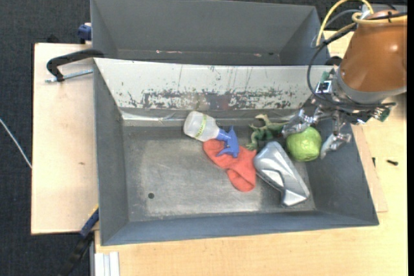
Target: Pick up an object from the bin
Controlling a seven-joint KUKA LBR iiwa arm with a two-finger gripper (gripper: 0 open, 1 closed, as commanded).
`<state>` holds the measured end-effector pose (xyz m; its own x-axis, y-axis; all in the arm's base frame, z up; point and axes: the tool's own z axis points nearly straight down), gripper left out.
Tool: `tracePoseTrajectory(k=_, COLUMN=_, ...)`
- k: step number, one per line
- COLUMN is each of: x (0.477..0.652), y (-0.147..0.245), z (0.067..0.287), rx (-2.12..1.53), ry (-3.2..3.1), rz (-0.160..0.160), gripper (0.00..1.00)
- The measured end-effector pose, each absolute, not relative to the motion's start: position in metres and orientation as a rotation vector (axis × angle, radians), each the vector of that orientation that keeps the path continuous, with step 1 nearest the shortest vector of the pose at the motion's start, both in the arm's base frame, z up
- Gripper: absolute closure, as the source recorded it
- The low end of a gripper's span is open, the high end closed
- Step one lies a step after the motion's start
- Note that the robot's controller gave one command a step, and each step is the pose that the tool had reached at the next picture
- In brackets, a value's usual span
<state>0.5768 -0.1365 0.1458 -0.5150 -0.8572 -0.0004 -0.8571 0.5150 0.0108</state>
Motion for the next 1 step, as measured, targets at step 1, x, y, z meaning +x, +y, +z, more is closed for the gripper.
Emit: tracePoseTrajectory(k=1, x=0.5958, y=-0.1267, z=0.2183, rx=1.583, ry=-2.72, rz=0.002, gripper=1.0)
